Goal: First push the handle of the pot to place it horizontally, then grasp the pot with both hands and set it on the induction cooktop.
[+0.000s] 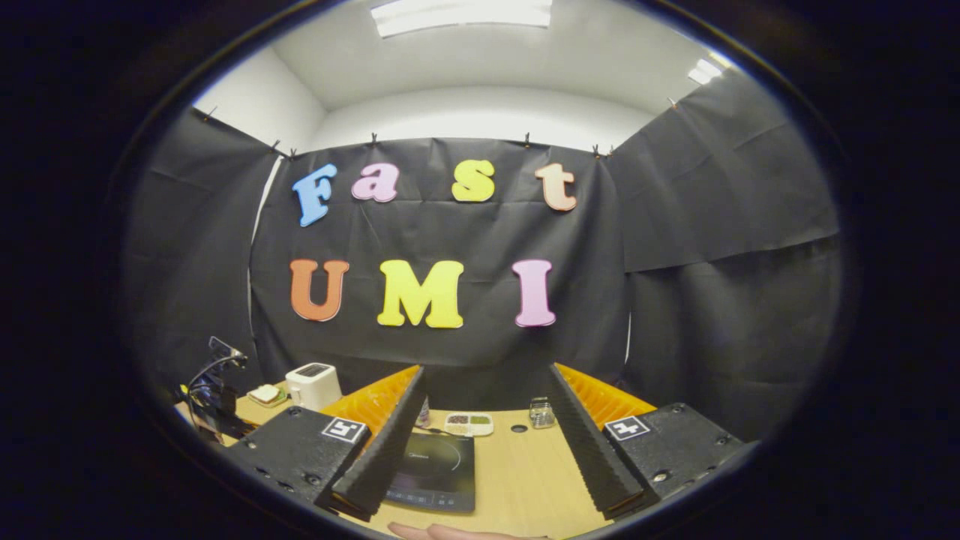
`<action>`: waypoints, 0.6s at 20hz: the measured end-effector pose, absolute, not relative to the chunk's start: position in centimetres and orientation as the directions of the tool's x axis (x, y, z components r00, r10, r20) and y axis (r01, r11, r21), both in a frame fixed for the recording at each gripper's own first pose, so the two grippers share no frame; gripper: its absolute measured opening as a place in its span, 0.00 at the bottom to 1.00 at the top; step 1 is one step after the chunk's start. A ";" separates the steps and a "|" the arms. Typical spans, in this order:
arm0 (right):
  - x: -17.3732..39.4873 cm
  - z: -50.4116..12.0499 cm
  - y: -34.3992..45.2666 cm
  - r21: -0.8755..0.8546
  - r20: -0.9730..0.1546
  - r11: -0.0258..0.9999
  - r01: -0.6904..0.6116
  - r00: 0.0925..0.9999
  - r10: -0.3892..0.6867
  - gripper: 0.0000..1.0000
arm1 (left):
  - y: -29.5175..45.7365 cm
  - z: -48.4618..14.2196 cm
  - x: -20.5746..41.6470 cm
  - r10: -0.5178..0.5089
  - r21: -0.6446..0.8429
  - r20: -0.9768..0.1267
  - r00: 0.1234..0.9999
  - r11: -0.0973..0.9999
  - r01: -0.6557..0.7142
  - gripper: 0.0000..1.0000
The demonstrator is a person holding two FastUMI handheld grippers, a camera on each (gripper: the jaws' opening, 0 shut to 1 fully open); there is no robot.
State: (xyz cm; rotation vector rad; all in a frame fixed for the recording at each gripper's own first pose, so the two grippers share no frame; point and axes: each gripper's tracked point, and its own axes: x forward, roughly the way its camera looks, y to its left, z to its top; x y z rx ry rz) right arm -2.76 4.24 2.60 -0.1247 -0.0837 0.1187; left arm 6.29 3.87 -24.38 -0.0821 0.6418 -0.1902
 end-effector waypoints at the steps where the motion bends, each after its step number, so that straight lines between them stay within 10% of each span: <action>1: -2.6 2.3 4.3 -0.129 0.074 0.984 -0.120 0.989 0.130 0.96 | 3.9 -25.7 6.3 -0.199 -0.138 -0.607 0.769 0.980 0.145 0.00; 12: 0.5 1.6 4.3 -0.126 0.090 0.984 -0.130 0.986 0.141 0.96 | 3.0 -33.0 7.1 -0.203 -0.125 -0.738 0.644 0.978 0.166 0.00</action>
